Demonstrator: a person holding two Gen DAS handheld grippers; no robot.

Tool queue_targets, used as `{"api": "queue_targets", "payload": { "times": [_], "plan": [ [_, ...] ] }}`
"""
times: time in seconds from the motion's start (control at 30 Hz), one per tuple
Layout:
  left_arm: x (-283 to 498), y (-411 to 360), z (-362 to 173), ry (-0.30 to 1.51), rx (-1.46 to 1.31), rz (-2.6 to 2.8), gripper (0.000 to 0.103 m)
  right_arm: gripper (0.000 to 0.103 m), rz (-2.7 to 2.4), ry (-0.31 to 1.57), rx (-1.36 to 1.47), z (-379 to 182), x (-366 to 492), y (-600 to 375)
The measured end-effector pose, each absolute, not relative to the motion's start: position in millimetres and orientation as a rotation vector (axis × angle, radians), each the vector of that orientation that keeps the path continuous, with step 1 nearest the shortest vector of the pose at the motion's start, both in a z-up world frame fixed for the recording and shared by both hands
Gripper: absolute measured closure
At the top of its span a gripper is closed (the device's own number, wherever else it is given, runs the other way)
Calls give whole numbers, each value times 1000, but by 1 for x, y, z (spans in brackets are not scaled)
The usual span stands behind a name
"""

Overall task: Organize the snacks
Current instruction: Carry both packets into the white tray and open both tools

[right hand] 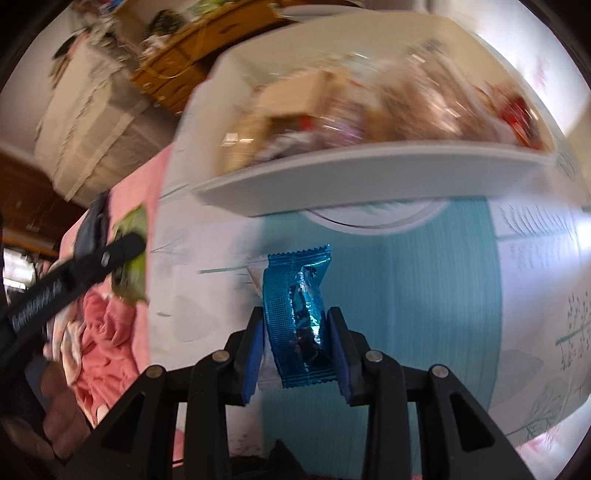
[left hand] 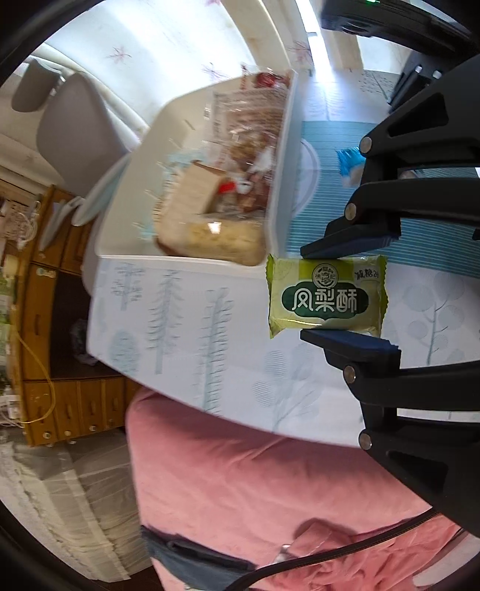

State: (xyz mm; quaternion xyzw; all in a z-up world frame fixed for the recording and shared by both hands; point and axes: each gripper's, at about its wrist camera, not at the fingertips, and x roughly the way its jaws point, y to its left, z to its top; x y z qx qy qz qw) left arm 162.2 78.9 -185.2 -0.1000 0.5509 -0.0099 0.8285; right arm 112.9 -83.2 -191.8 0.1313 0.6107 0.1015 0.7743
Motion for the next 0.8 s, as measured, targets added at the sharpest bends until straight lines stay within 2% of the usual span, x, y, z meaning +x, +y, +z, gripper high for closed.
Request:
{"api": "queue_targets", "payload": {
  "times": [0.47,0.8],
  "plan": [
    [222,72,-102,1046,-224,-154,68,69,262,1156,277,-124,163,-72],
    [274,42,-100,1051,-216,-253,68,69,168,1091,412,-105,220,-107]
  ]
}}
